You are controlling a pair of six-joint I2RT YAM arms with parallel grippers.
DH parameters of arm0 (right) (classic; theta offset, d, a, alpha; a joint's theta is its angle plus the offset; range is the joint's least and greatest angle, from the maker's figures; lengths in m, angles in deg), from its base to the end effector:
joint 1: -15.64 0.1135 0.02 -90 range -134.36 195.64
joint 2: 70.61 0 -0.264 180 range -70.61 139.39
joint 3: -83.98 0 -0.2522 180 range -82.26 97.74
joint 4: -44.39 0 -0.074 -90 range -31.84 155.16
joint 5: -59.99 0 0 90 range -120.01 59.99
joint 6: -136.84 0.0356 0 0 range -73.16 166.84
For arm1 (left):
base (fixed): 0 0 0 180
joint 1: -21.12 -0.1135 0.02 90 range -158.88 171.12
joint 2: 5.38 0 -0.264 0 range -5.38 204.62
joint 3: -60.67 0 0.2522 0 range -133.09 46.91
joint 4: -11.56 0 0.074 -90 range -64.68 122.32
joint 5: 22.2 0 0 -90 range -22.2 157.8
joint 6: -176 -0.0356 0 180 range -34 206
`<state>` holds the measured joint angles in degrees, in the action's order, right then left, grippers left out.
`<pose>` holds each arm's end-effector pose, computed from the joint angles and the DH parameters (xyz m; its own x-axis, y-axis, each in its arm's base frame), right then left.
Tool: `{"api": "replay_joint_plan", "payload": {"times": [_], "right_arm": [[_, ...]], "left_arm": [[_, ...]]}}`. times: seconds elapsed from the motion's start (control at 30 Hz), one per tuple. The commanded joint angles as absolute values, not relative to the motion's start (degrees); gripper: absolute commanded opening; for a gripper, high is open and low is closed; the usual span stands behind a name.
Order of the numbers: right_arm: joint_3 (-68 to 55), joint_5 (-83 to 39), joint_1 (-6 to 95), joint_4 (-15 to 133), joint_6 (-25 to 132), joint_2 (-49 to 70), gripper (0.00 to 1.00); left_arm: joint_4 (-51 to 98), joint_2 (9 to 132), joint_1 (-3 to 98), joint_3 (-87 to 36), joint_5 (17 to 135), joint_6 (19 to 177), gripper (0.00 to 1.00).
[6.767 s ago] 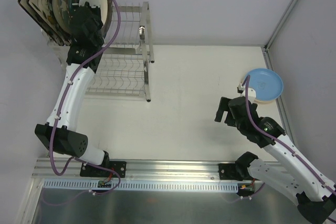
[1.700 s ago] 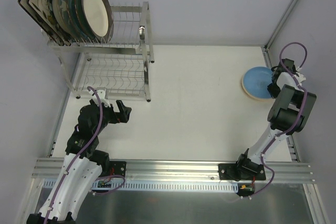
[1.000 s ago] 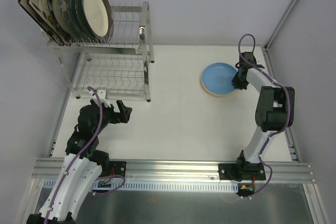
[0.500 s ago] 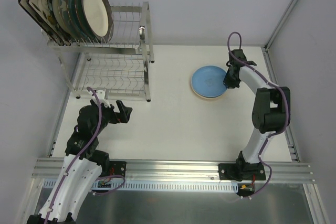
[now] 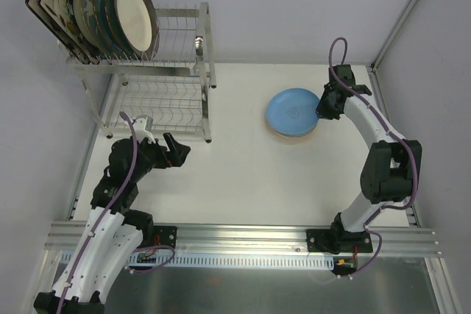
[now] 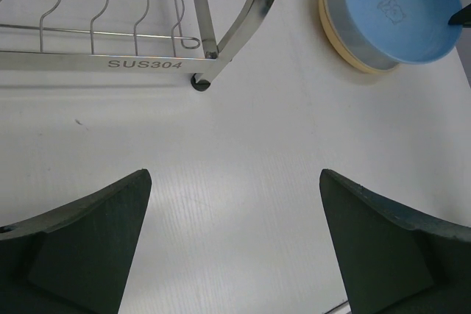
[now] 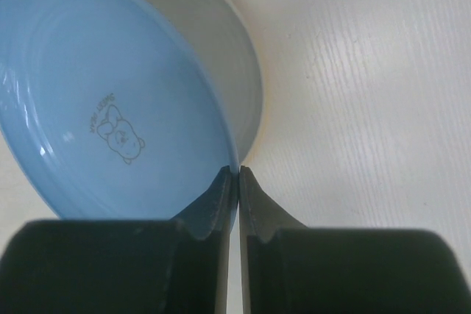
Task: Load the plates into the dish rack
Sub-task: Grab a plate with the right arm
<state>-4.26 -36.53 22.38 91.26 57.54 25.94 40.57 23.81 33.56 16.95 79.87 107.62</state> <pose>0.3672 0.0393 0.2689 -0.7740 0.0943 -0.6261 0.0988 0.9947 0.0277 0.1341 -0.0372 0.2783 -0.3775 -0.2857 -0.8809 0.2897 0.8671 -0.4054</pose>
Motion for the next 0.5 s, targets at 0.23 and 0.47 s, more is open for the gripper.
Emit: {"api": "replay_joint_plan", "payload": {"times": [0.23, 0.47], "right_arm": [[-8.9, -25.1, 22.6, 86.8, 58.6, 13.1, 0.01], [-15.2, -18.0, 24.4, 82.9, 59.1, 5.4, 0.01]], "left_arm": [[37.7, 27.0, 36.8, 11.8, 80.9, 115.5, 0.99], [36.8, 30.3, 40.4, 9.0, 79.8, 119.6, 0.99]]}}
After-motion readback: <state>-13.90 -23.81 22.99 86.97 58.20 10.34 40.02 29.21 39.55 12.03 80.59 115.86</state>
